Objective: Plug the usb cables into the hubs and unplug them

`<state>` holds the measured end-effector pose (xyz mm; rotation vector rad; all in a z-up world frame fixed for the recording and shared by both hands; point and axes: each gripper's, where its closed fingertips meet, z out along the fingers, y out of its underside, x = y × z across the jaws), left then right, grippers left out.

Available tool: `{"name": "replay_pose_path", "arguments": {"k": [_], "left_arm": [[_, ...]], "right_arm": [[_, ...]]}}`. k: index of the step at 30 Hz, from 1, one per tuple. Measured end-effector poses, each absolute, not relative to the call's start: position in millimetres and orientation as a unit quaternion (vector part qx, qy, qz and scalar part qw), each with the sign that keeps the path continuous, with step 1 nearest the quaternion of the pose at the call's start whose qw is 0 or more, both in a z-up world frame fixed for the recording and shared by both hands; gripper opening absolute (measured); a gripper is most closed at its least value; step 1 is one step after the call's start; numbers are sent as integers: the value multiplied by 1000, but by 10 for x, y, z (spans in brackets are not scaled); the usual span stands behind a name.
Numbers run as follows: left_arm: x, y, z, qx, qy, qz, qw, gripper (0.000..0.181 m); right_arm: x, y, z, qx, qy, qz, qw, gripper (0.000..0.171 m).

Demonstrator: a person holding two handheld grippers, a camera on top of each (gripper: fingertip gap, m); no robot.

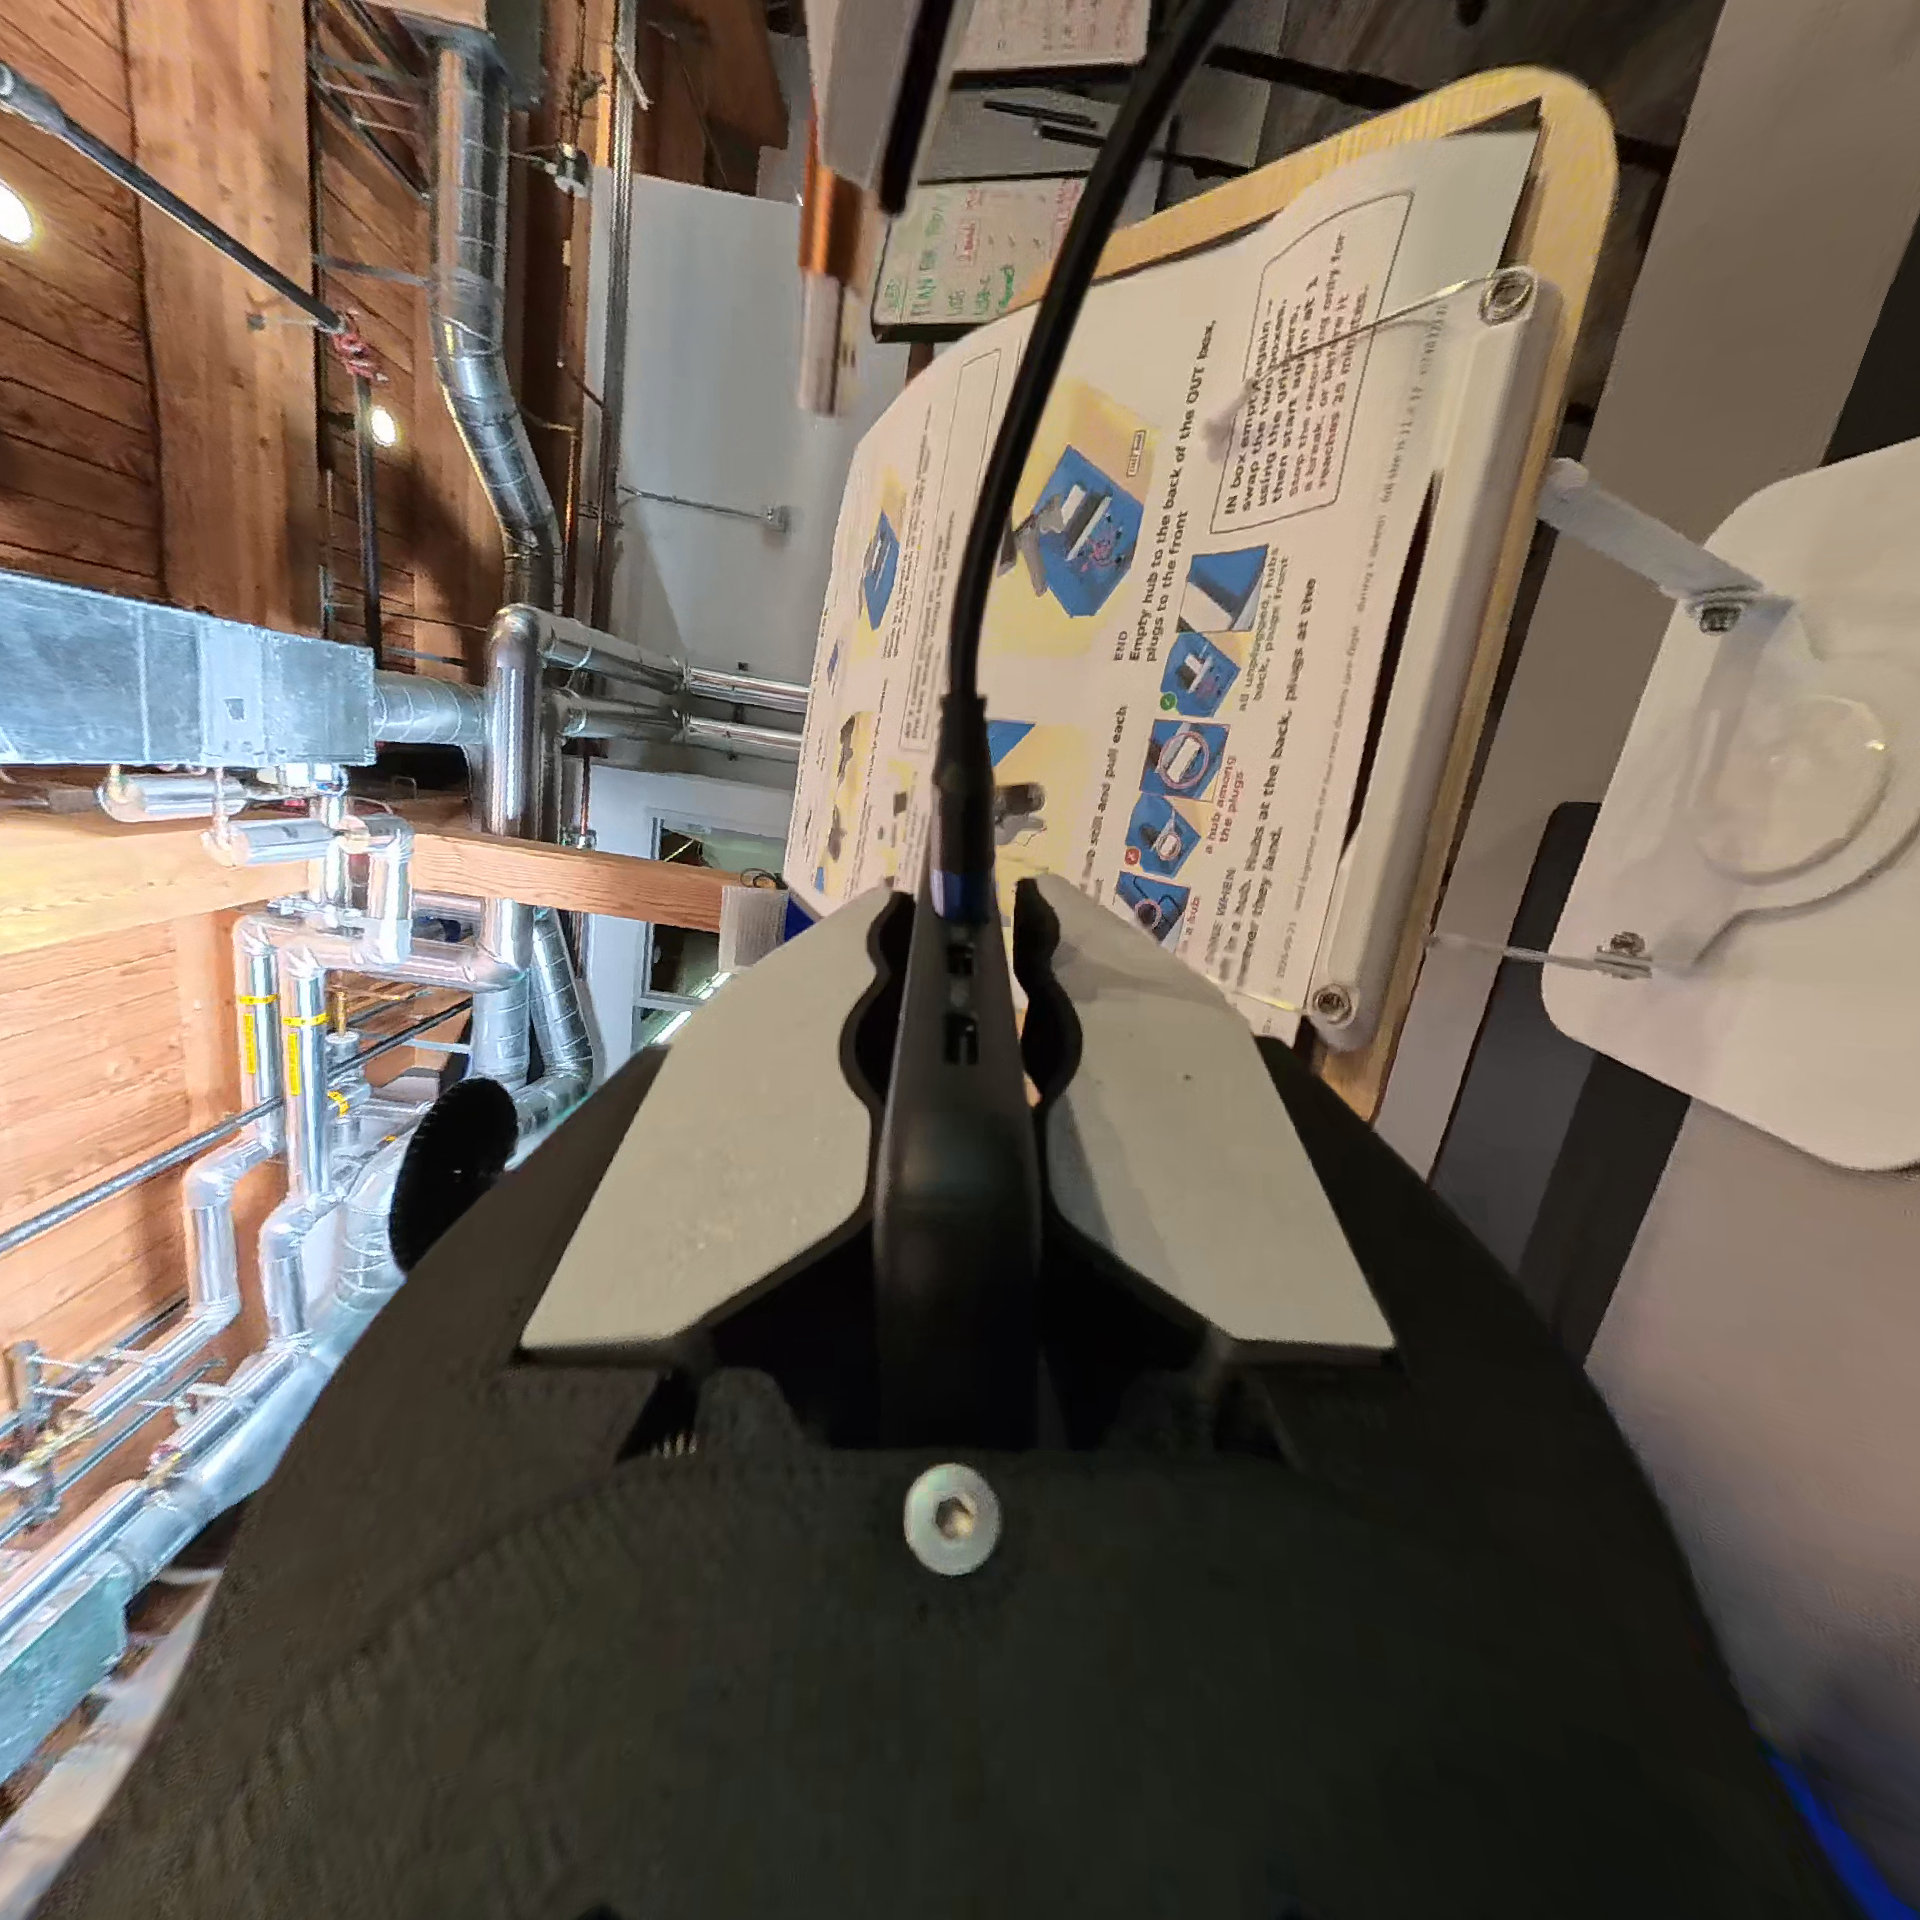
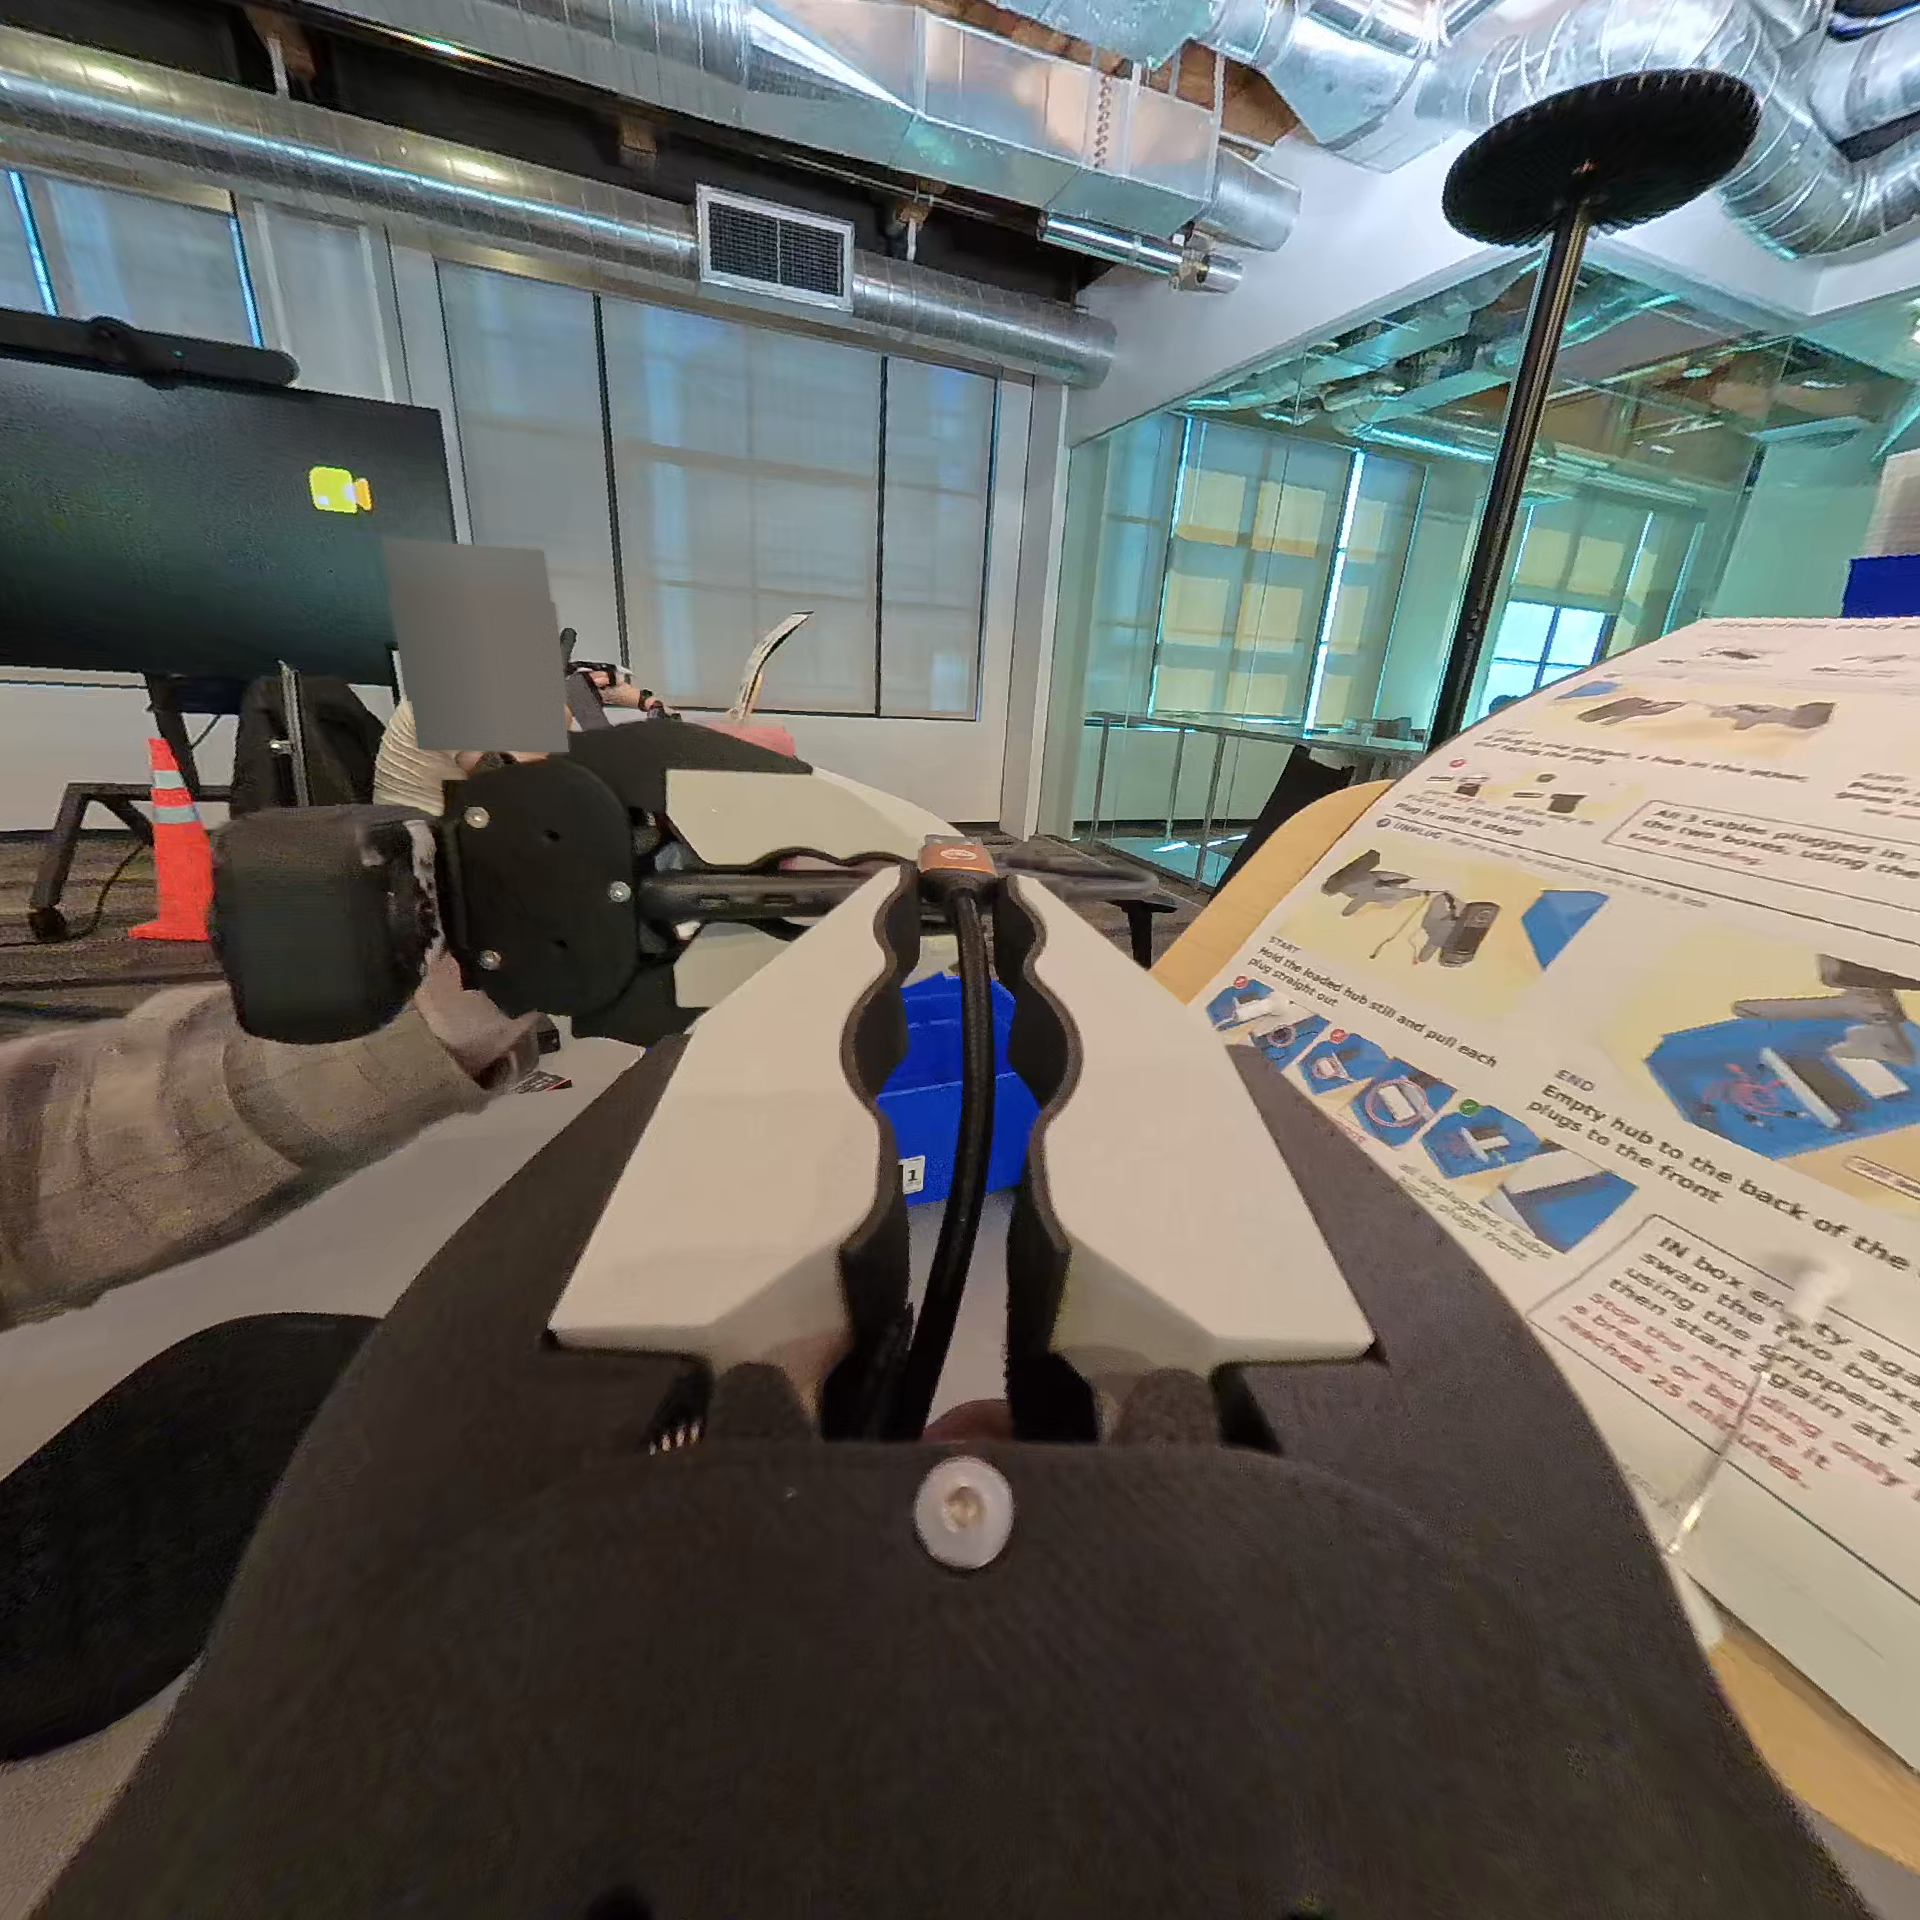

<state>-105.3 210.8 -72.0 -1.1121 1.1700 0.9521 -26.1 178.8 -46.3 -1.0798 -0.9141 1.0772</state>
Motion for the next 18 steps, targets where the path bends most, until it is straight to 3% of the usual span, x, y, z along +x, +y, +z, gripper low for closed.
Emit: {"name": "replay_pose_path", "arguments": {"k": [8,18], "left_arm": [[-767,2344,-887,-467,484,371,640,19],[-994,2452,-1040,-488,457,350,656,20]], "right_arm": [[-49,1897,-501,-477,-402,459,632,12],[33,1974,-515,-483,-400,446,639,12]]}}
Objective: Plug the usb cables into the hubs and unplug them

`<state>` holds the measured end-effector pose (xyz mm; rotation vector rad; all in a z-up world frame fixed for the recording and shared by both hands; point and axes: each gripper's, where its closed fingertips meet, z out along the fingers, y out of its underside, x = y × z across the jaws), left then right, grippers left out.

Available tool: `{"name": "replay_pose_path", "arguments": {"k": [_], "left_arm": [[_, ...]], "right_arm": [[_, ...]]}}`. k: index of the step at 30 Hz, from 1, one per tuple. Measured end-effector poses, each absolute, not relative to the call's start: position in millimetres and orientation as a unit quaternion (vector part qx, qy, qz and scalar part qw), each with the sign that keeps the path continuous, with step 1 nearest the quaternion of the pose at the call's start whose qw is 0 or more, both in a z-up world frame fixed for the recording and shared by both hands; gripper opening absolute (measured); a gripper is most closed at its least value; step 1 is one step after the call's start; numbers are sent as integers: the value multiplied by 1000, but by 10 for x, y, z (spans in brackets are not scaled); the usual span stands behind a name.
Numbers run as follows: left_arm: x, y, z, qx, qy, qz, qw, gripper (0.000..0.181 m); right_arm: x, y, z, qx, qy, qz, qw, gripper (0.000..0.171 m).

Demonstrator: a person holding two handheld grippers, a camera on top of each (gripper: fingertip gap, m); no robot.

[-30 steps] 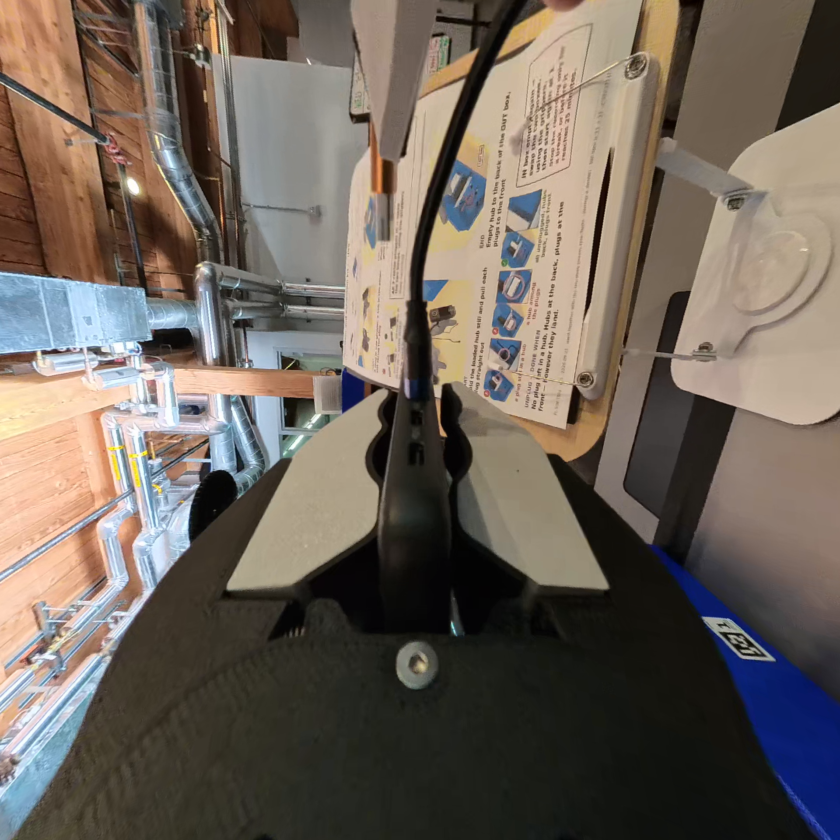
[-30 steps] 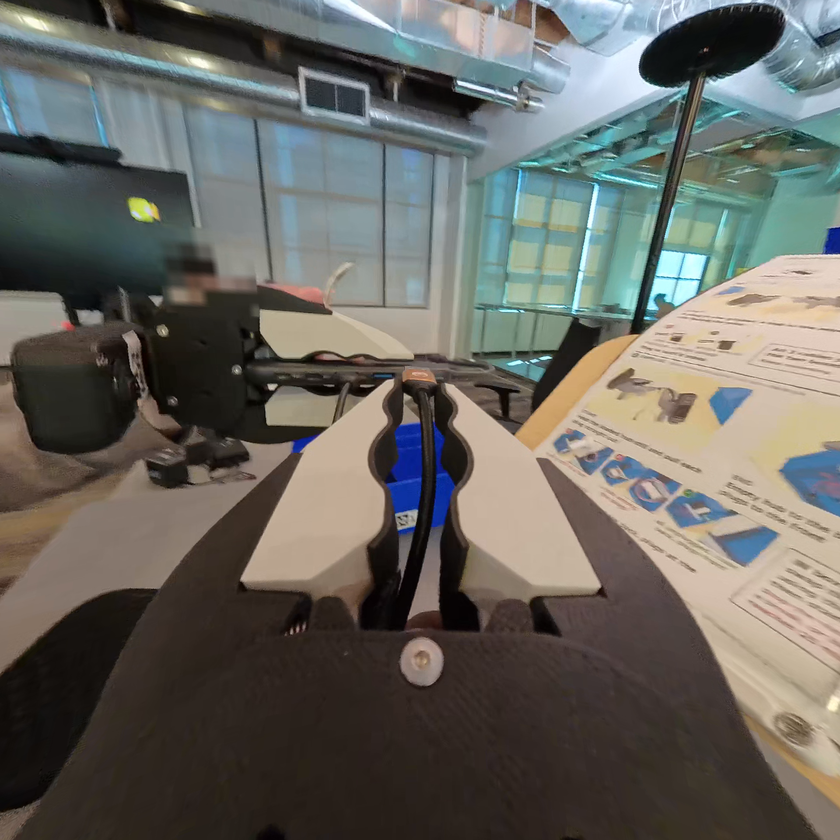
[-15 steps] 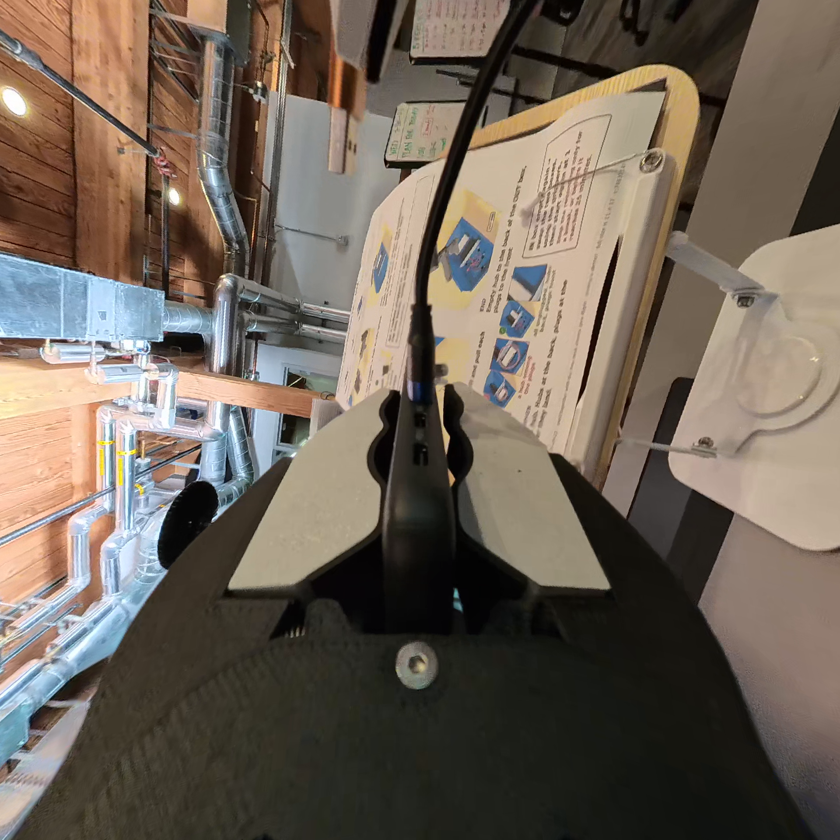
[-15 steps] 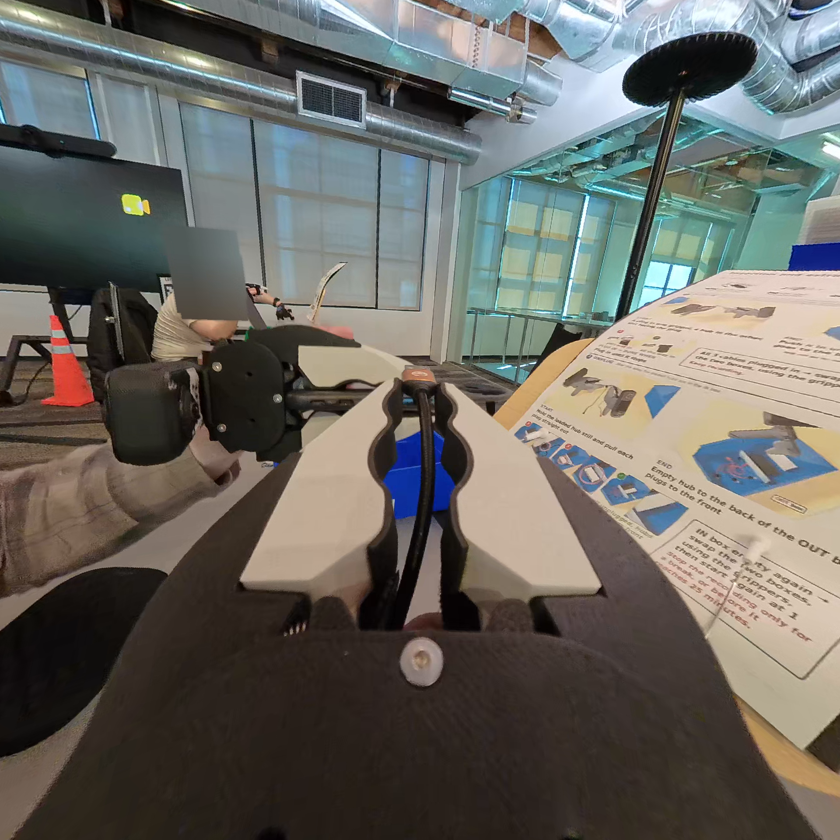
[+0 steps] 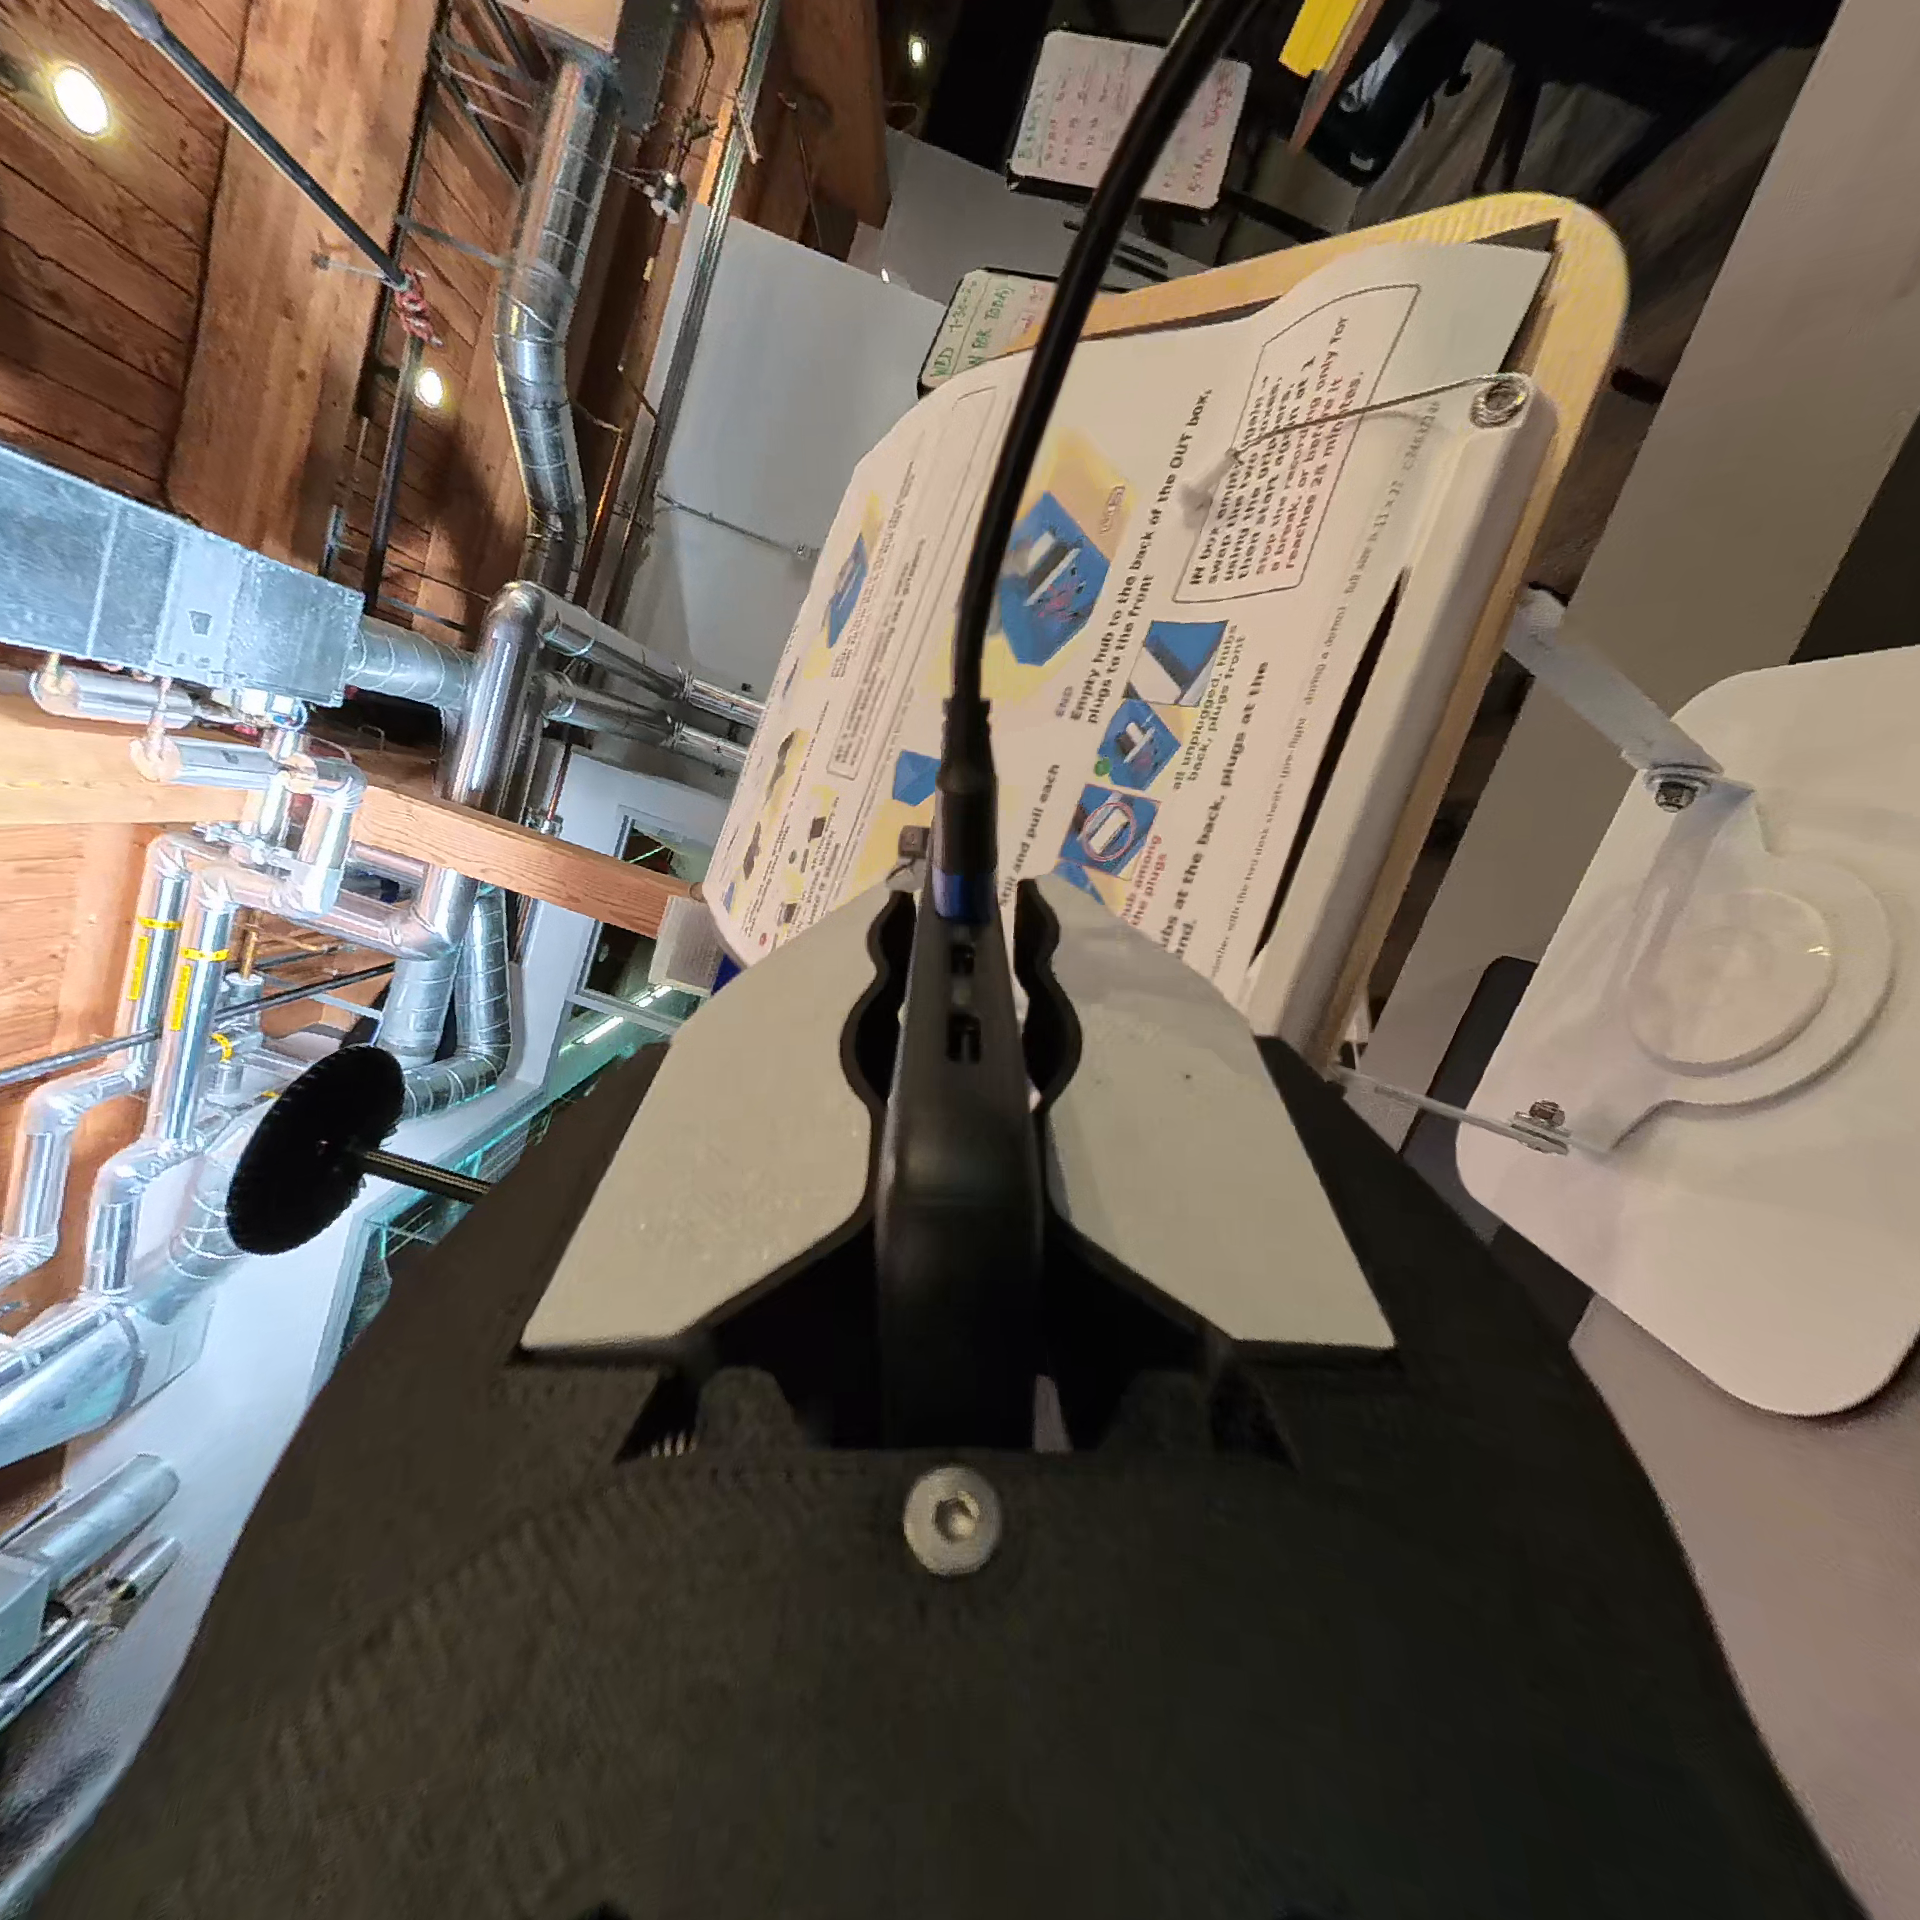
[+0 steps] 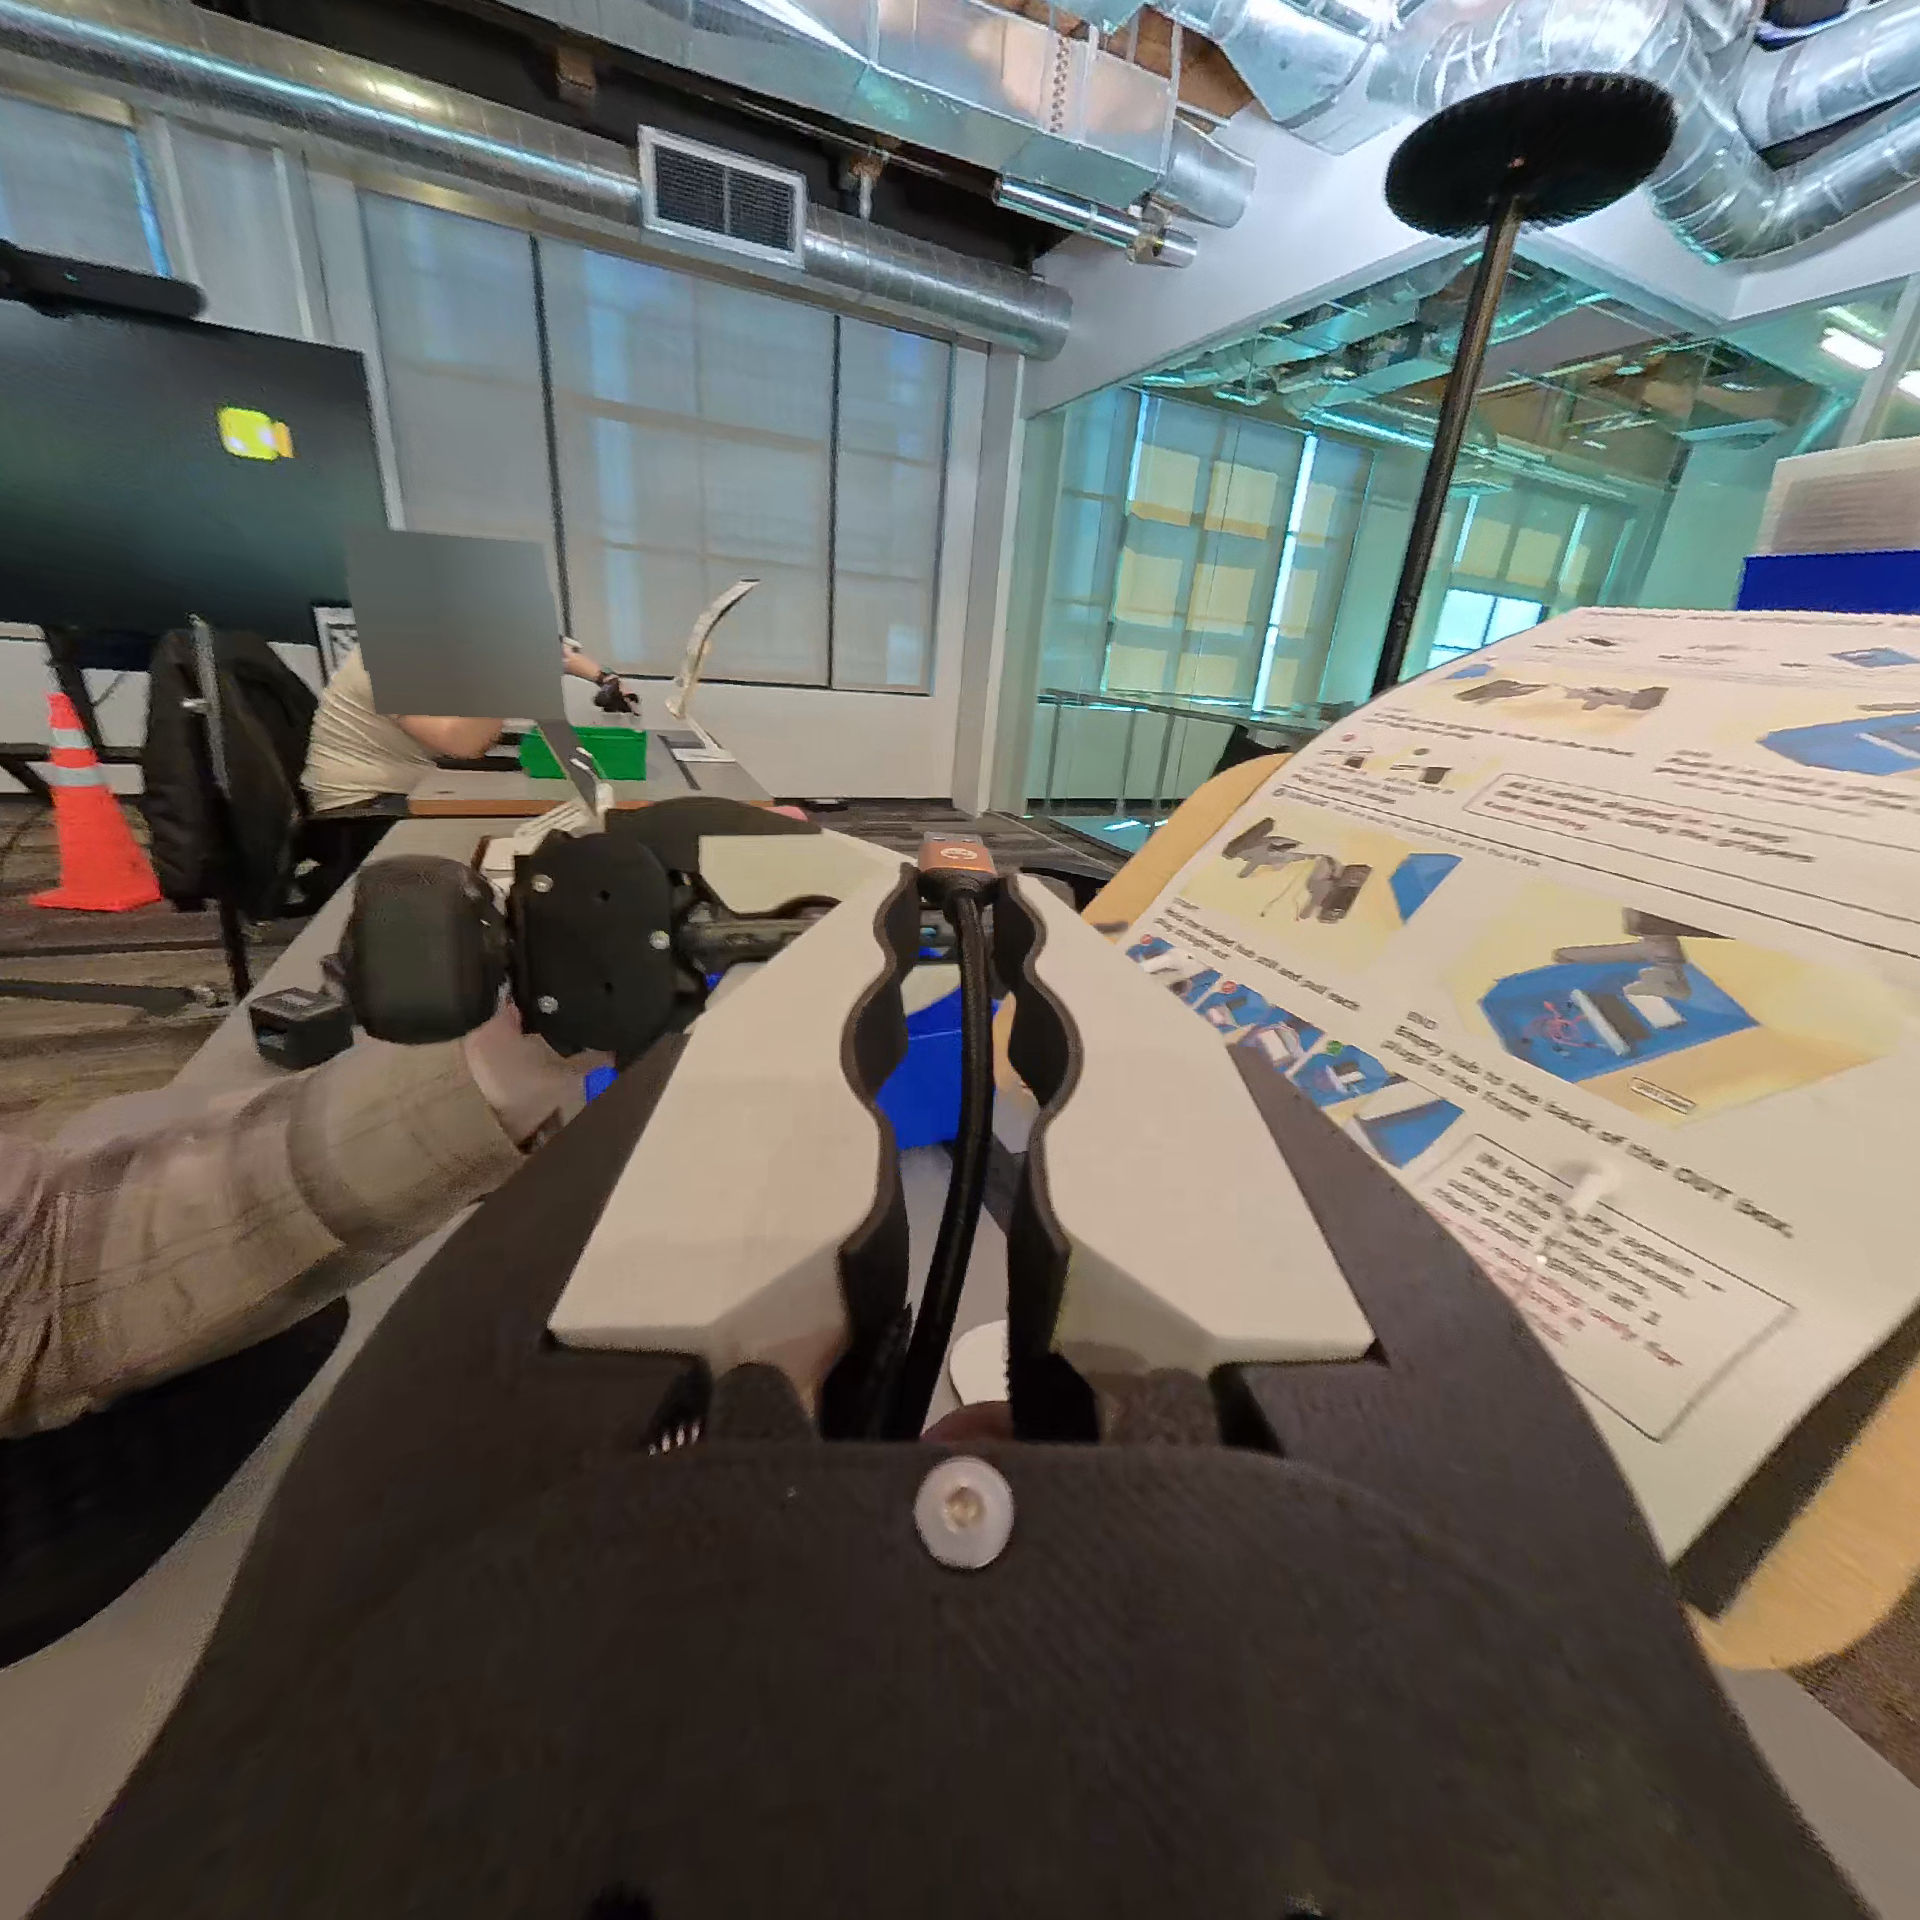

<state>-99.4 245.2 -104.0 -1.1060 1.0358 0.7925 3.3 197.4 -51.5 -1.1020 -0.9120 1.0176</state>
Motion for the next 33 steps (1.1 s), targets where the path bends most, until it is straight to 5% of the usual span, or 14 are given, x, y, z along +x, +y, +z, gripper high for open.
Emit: {"name": "replay_pose_path", "arguments": {"k": [11,21,33], "left_arm": [[-990,2417,-1025,-486,457,328,669,19],[-823,2420,-1146,-484,473,316,665,19],[-721,2474,-1305,-486,487,316,653,19]], "right_arm": [[414,2093,-683,-576,-470,309,594,12],[1943,2260,-554,-636,-390,231,624,12],[3300,2905,-1294,-701,-310,123,631,13]]}}
